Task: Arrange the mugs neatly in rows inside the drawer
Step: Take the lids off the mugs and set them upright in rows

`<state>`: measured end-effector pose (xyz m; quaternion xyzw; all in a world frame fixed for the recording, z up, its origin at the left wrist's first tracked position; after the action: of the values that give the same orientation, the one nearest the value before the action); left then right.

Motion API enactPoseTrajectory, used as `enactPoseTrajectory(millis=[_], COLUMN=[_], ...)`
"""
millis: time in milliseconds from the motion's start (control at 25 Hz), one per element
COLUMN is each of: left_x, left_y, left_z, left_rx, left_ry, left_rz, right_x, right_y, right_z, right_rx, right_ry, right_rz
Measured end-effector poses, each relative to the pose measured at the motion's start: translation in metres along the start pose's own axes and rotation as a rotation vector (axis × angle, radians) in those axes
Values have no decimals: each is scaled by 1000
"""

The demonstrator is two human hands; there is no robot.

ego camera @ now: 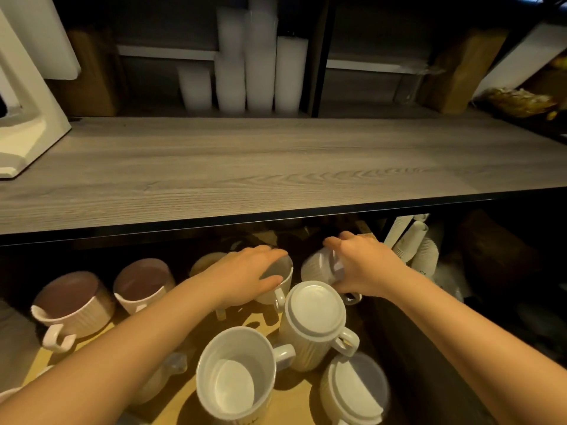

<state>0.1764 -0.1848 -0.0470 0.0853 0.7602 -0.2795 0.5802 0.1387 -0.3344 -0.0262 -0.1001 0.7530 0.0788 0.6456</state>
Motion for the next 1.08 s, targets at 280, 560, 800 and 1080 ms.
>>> enactPoseTrajectory(millis=[280, 560, 800, 1080], left_x=[-38, -64, -82, -91], left_y=[-23, -46, -38, -64], left_z=[-34, -39, -45, -48], left_rx=[91, 196, 221, 150], left_ry=[2, 16, -183, -372], left_rz=[-201, -582, -716, -474], right_x=[-68, -89, -83, -96], right_y=[1, -5, 5, 22], right_z=[-65, -71, -62, -52], right_rx=[-1, -112, -230, -129], right_ry=[-317, -461, -357, -489], right_rz=[167, 929, 1095, 936])
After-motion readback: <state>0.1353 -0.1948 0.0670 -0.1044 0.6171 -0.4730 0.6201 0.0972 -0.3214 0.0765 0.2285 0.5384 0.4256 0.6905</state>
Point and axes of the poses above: each hand's wrist, its own z-axis towards the middle knuckle, its own x-axis out of the palm, y = z × x, the point moved 7 cm from there along z, towards the middle knuckle, and after that the axes turned 13 degrees about -x, right-handed, at the moved point
